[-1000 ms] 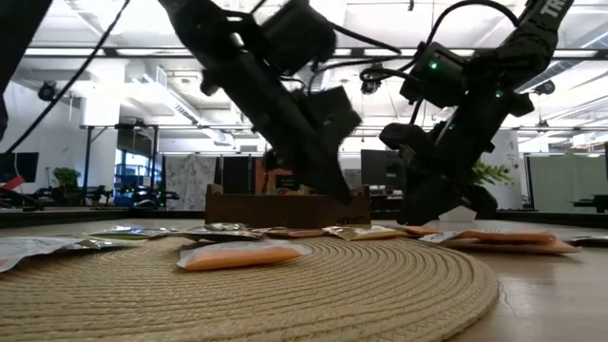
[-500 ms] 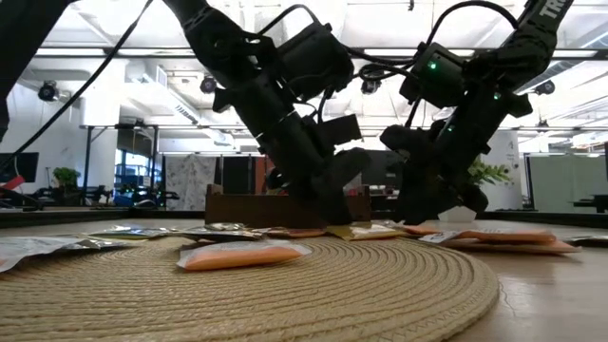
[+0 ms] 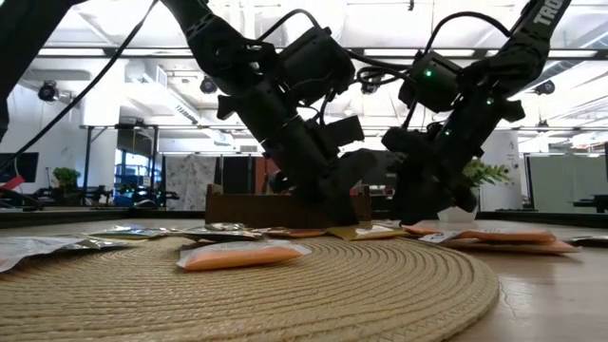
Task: Pick & Place Tea
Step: Put the yellow tea bag into the middle section of the wooden organizer
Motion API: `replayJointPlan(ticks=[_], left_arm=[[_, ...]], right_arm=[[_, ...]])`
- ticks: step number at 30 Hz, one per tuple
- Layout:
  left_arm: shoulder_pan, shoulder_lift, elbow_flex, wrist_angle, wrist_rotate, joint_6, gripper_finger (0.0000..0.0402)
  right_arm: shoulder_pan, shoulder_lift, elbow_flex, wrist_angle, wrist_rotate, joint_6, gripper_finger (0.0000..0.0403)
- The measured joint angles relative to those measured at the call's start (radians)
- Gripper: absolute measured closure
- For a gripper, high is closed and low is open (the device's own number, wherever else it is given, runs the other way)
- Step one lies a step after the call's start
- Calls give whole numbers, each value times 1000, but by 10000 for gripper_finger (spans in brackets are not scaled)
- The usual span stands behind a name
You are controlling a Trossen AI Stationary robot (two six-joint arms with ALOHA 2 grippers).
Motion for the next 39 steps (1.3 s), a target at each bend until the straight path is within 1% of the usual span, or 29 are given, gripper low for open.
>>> replayJointPlan(ticks=[5,9,16,21,24,31,39], left_arm=[[2,2,0,14,5,5,401],[3,4,-2,43,12,8,401],[6,4,-3,45,12,7,401],[6,16,-3,55,10,-4,401],[6,20,-3,60,10,-8,401],[6,22,-3,74,9,-9,401],[5,22,-3,77,10,-10,401]], right_arm=[[-21,0,0,49,-42,-47,254],[-21,0,0,70,-85,-52,262],[-22,0,-10,18,-95,-48,266],[-22,0,-11,21,-104,-43,259],[-22,0,-11,35,-117,-40,263],[-22,0,-11,38,-120,-46,298],[-22,0,-11,38,-116,-52,367]])
